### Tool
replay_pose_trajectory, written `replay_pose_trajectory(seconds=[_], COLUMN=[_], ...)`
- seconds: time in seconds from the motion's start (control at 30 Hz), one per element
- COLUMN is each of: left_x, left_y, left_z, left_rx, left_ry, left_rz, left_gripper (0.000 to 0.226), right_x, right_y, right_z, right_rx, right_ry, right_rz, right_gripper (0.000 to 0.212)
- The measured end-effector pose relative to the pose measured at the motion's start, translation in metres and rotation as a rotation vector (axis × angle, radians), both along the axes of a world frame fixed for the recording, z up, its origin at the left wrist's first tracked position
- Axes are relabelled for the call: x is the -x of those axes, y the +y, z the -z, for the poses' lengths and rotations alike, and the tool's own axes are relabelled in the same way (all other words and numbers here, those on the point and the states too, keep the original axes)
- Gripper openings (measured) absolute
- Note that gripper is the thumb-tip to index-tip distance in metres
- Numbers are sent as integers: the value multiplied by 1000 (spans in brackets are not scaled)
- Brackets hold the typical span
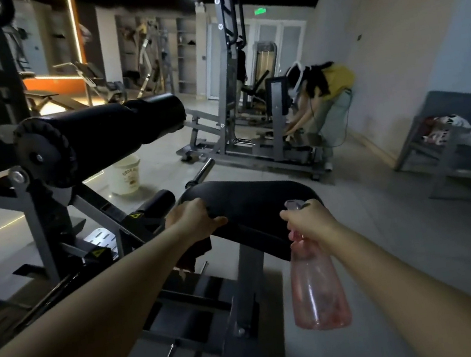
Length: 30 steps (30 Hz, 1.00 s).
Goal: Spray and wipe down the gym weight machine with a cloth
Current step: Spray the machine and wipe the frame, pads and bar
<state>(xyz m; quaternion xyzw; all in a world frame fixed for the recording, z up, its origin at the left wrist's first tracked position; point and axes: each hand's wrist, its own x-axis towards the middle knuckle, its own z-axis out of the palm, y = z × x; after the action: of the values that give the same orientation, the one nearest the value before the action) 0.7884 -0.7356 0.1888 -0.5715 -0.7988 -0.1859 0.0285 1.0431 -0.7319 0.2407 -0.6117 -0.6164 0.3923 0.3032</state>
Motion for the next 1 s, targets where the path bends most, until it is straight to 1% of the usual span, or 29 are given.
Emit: replay_pose_trajectory(seconds=[0.2,0.3,0.4,0.47,0.53,0.6,0.7,0.8,0.9,1.0], left_x=[1,1,1,1,1,1,0,-3,-2,-5], left_y=[2,1,0,-2,-4,-5,-6,-5,-3,-3], left_z=[-6,-8,-8,-9,-10,-9,-8,-12,-16,-25], left_rx=[20,23,17,17,15,18,33,58,118,202], left_ry=[-25,-8,2,-4,-8,-1,25,41,24,-12], left_rz=[0,10,17,12,18,25,23,40,32,-4], left_gripper=[67,67,70,69,65,62,60,45,48,45], right_x=[-33,-34,-25,-16,-6,4,25,45,56,58], right_y=[4,-4,-11,-10,-7,-2,12,37,62,88], right_z=[-4,-9,-19,-24,-28,-33,-38,-41,-48,-55], right_rx=[-60,-24,-36,-23,9,41,22,29,97,113], right_ry=[-74,-23,-22,-3,44,48,4,-33,-92,-153], right_rz=[58,37,-9,-57,-130,-225,-267,-304,-393,-419], right_gripper=[33,34,22,19,22,26,25,26,20,24])
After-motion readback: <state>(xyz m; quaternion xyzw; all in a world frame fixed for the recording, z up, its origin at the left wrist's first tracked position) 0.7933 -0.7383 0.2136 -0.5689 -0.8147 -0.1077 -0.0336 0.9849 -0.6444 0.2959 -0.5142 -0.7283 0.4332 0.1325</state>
